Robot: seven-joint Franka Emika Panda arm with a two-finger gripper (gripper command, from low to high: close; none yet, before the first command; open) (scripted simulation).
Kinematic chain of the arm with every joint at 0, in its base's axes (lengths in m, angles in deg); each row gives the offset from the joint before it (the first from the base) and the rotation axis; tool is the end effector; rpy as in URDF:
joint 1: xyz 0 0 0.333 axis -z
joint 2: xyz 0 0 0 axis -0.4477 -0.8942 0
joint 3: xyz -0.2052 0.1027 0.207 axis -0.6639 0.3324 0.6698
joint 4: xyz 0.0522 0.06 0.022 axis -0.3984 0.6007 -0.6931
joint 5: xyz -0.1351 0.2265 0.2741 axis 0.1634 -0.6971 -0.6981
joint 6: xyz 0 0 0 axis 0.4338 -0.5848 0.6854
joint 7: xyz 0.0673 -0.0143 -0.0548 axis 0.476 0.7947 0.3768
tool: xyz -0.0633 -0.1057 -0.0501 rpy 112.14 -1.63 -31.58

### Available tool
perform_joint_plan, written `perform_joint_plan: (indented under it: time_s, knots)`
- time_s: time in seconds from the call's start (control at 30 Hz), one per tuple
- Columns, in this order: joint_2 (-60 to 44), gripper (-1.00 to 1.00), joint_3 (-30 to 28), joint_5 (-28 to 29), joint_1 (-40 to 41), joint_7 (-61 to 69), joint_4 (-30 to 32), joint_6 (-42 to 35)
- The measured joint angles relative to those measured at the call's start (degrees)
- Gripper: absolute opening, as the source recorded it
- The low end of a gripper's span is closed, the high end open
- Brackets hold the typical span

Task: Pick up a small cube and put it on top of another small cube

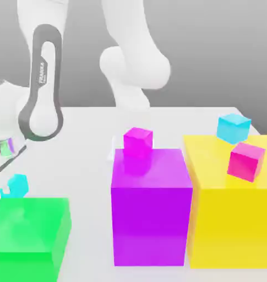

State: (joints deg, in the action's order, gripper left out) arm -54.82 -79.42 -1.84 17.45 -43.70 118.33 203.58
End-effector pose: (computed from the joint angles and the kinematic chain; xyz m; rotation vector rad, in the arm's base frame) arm 0.2297 -0.3324 0.1724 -0.9171 3.0032 -0.0015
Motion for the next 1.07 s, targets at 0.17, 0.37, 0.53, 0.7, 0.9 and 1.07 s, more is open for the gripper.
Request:
perform_joint_plan:
  time_s: [0.17,0.37,0.53,0.7,0.9,1.07]
  knots:
    - [10.37,-1.0,3.41,5.9,-5.65,-7.31,-0.31,-10.46]
    - [22.52,-1.0,9.71,5.38,-11.73,-11.31,-1.11,-23.44]
    - [32.62,-1.0,15.13,2.12,-18.07,-12.78,-1.74,-34.09]
    - [42.82,-1.0,19.91,-1.97,-25.1,-13.65,-2.38,-44.74]
    - [49.08,-1.0,23.76,-5.89,-31.17,-14.11,1.01,-47.42]
    - [48.02,1.0,24.5,-6.55,-31.44,-14.01,4.05,-43.33]
